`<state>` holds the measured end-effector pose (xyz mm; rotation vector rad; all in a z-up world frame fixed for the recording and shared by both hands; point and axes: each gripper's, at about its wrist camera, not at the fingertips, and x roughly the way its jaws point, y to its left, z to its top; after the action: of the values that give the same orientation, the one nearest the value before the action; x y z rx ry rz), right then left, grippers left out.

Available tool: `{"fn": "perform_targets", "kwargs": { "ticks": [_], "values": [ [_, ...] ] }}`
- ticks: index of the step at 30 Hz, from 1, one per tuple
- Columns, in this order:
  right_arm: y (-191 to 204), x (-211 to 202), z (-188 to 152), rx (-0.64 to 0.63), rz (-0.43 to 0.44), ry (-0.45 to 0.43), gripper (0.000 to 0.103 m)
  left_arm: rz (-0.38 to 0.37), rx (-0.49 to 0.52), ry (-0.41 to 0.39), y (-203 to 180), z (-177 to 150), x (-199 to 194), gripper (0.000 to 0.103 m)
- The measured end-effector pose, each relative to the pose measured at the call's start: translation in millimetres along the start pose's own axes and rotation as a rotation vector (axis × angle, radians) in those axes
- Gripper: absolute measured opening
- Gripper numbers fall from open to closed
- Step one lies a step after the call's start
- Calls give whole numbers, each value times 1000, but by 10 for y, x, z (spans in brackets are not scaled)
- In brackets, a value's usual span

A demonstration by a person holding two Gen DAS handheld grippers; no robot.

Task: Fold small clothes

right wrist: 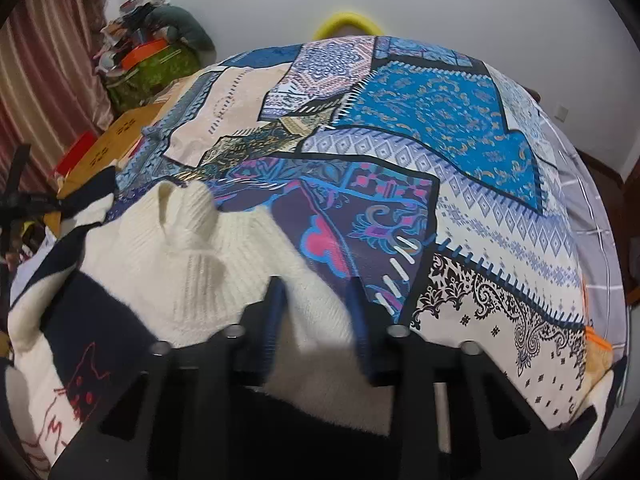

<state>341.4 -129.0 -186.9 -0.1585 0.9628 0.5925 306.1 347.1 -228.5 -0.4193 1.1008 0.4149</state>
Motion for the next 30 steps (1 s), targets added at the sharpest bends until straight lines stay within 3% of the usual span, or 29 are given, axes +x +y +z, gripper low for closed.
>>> {"fn": "perform_targets", "kwargs": {
  "ticks": [2, 4, 9, 15, 18, 22, 25, 30],
  "values": [
    [36, -14, 9, -29, -17, -10, 12, 1, 14, -24, -36, 16, -112, 9],
    [26, -17, 28, -30, -20, -11, 11, 9, 40, -51, -72, 27, -257, 9],
    [-83, -45, 166, 3, -57, -39, 9, 40, 96, -132, -122, 55, -661, 8],
    [-200, -20, 286, 43, -157, -53, 9, 18, 121, -203, -149, 78, -1048, 7],
    [-235, -27, 272, 80, -164, -51, 9, -9, 139, -228, -225, 29, -1172, 7],
    [-119, -151, 233, 37, -175, -54, 17, -58, 183, -259, -461, -49, -1336, 7],
    [-31, -336, 210, 3, -173, -72, 32, -109, 216, -278, -689, -139, -1464, 7],
    [102, -694, 166, -15, -127, -132, 37, -200, 278, -314, -1125, -331, -1726, 6]
  ]
}}
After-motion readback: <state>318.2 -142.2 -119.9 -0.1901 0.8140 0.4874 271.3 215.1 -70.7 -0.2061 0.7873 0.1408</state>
